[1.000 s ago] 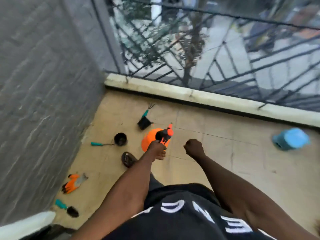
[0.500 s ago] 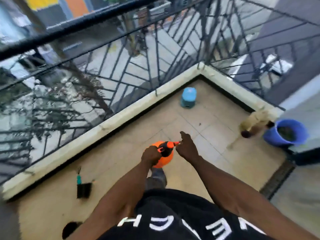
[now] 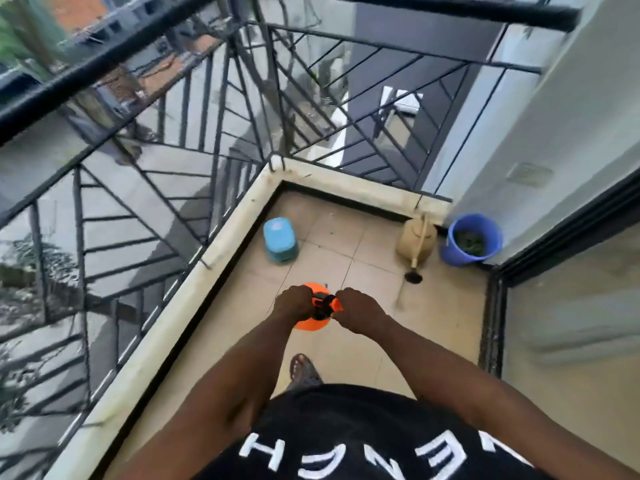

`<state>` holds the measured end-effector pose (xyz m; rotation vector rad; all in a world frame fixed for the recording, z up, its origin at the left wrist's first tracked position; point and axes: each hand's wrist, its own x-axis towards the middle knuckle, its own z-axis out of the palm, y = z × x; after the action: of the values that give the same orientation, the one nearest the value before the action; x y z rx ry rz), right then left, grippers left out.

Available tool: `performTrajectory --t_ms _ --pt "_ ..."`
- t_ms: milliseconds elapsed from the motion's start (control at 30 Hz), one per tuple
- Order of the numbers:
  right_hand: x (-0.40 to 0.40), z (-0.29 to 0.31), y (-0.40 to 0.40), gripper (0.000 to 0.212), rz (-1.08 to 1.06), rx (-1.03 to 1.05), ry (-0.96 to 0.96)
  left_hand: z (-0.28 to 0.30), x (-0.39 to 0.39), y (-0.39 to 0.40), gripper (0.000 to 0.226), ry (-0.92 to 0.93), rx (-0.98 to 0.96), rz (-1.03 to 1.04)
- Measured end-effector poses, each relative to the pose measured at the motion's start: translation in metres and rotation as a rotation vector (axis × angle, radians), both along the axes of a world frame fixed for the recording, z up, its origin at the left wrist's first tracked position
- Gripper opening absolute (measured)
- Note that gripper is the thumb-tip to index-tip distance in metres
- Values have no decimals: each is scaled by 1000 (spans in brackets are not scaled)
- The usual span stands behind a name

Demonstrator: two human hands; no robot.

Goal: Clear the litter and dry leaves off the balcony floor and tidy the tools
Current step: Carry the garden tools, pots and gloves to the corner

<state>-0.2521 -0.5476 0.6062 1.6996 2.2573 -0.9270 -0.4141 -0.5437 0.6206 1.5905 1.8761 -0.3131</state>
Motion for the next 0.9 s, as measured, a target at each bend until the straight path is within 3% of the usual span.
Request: performTrajectory --t_ms 200,333,433,533,633,900 --pt "13 7 111 42 -154 58 18 6 26 147 32 5 -4 -237" --pt "31 -4 187 36 -386 48 80 -8 52 238 29 -37 -6 -318" --pt "57 -33 263 51 -579 -21 175 -33 78 317 49 -108 27 -263" --pt "81 -49 333 49 -767 -114 219 -53 101 384 60 -128 4 -188" --pt "109 -77 407 32 -1022 -314 163 -79 116 445 59 -105 -100 -111" --pt "168 -204 552 33 -1179 -472 78 -190 145 574 45 -152 -223 -16"
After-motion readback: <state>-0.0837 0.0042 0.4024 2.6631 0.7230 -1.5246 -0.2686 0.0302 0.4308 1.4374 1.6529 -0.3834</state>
